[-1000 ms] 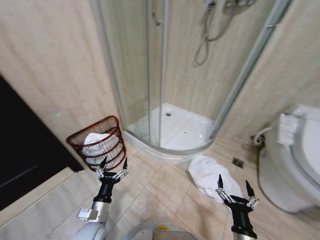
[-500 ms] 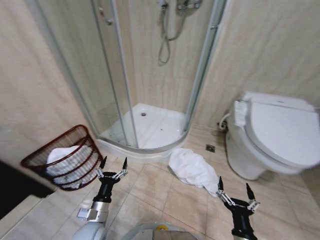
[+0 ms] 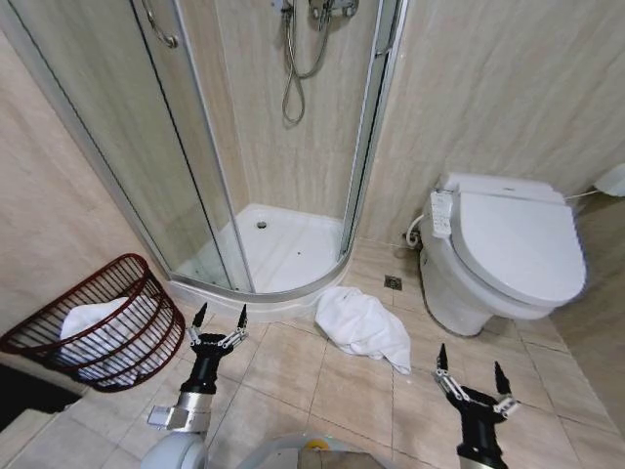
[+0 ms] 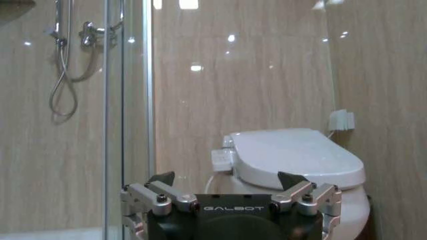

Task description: Discard the used towel into the hamper.

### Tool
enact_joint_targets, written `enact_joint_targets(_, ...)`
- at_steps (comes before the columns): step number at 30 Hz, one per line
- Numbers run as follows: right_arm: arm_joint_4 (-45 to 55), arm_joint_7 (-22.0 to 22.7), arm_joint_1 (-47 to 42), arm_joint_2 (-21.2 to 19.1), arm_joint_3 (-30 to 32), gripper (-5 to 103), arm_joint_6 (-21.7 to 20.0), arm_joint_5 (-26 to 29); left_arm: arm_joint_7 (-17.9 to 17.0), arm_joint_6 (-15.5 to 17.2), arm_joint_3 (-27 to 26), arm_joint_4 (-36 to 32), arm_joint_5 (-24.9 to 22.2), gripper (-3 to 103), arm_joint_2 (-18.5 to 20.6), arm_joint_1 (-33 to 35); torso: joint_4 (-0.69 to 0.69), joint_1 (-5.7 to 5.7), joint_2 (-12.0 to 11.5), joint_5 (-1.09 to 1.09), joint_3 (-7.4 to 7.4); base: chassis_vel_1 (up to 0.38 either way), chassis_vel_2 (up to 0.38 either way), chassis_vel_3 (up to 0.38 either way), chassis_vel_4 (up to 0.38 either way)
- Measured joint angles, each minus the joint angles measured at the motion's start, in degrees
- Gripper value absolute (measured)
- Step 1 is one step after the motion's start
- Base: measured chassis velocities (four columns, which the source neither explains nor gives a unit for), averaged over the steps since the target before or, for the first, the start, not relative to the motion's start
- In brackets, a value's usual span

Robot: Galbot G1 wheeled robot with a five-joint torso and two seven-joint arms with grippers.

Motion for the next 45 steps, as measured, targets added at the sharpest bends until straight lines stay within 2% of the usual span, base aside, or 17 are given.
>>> enact_joint_targets(13,0.21,0.04,-0.66,-0.05,-0.06,100,1.23,0.43,0.60,-0.58,0.18,0.25,1.16,100,-0.61,0.34,0.01,0.02,0.00,0.02,0.02,-0.120,0.105,0.115,-0.115)
enact_joint_targets(18,0.04,2.53,-0.03,0.06,0.21,100,0.17,0.41,0.67,-0.85,0.44,0.38,1.44,100,-0.88,0.45,0.01,0.02,0.00,0.02,0.02,-0.089,0.099,0.099,-0.086)
enact_joint_targets(20,-1.18,2.35,1.75,0.16,2.03,100,-2.87,3.27,0.67,-0.97,0.40,0.37,1.40,100,-0.88,0.46,0.00,0.02,0.00,-0.01,0.02,-0.030,0.014,0.028,-0.022)
enact_joint_targets(21,-1.18,2.35,1.75,0.16,2.03,100,-2.87,3.27,0.67,-0.97,0.40,0.37,1.40,100,-0.88,0.46,0.00,0.02,0.00,-0.01,0.02,0.000,0.000,0.000,0.000)
enact_joint_targets(23,-3.38,-0.72,4.61,0.08,5.84,100,-7.21,7.34,0.67,-1.03,0.29,0.23,1.35,100,-0.87,0.56,0.00,0.01,0.00,0.02,0.01,0.000,0.000,0.000,0.000)
enact_joint_targets(25,-4.14,-1.66,5.58,-0.31,7.23,100,-8.55,8.84,0.67,-1.04,0.26,0.15,1.34,100,-0.88,0.63,0.00,0.01,0.00,0.01,0.01,0.000,0.000,0.000,0.000)
enact_joint_targets(28,-6.16,-5.96,8.82,-2.90,12.18,100,-15.08,16.18,0.66,-1.07,0.19,0.04,1.36,100,-1.00,0.80,0.00,0.00,0.00,0.01,0.00,0.000,0.000,0.000,0.000)
enact_joint_targets(29,-6.16,-5.96,8.82,-2.90,12.18,100,-15.08,16.18,0.66,-1.07,0.19,0.04,1.36,100,-1.00,0.80,0.00,0.00,0.00,0.01,0.00,0.000,0.000,0.000,0.000)
enact_joint_targets(32,-8.58,-10.31,12.51,-5.79,15.06,100,-20.13,20.73,0.63,-1.09,0.05,-0.11,1.44,100,-1.20,1.06,0.00,0.00,0.00,0.02,0.01,0.000,0.000,0.000,0.000)
enact_joint_targets(33,-8.58,-10.31,12.51,-5.79,15.06,100,-20.13,20.73,0.63,-1.09,0.05,-0.11,1.44,100,-1.20,1.06,0.00,0.00,0.00,0.02,0.01,0.000,0.000,0.000,0.000)
enact_joint_targets(35,-10.70,-15.16,15.95,-8.49,15.70,100,-23.54,24.19,0.61,-1.09,-0.10,-0.18,1.58,100,-1.47,1.34,0.01,0.00,0.00,0.02,0.01,0.000,0.000,0.000,0.000)
enact_joint_targets(36,-10.70,-15.16,15.95,-8.49,15.70,100,-23.54,24.19,0.61,-1.09,-0.10,-0.18,1.58,100,-1.47,1.34,0.01,0.00,0.00,0.02,0.01,0.000,0.000,0.000,0.000)
enact_joint_targets(39,-13.25,-21.67,20.64,-11.83,14.74,100,-29.95,27.80,0.57,-0.98,-0.28,0.01,1.94,100,-1.73,1.58,0.00,0.00,0.00,0.01,0.01,0.000,0.000,0.000,0.000)
enact_joint_targets(40,-13.25,-21.67,20.64,-11.83,14.74,100,-29.95,27.80,0.57,-0.98,-0.28,0.01,1.94,100,-1.73,1.58,0.00,0.00,0.00,0.01,0.01,0.000,0.000,0.000,0.000)
enact_joint_targets(42,-15.86,-22.93,25.12,-14.22,12.23,100,-35.17,28.13,0.51,-0.90,-0.37,0.47,2.13,100,-1.77,1.61,0.00,0.01,0.00,0.01,0.01,0.000,0.000,0.000,0.000)
enact_joint_targets(43,-15.86,-22.93,25.12,-14.22,12.23,100,-35.17,28.13,0.51,-0.90,-0.37,0.47,2.13,100,-1.77,1.61,0.00,0.01,0.00,0.01,0.01,0.000,0.000,0.000,0.000)
enact_joint_targets(45,-18.42,-20.66,29.36,-16.42,8.88,100,-41.39,28.77,0.43,-0.84,-0.51,0.98,2.22,100,-1.78,1.50,0.00,0.01,0.00,0.00,0.01,0.000,0.000,0.000,0.000)
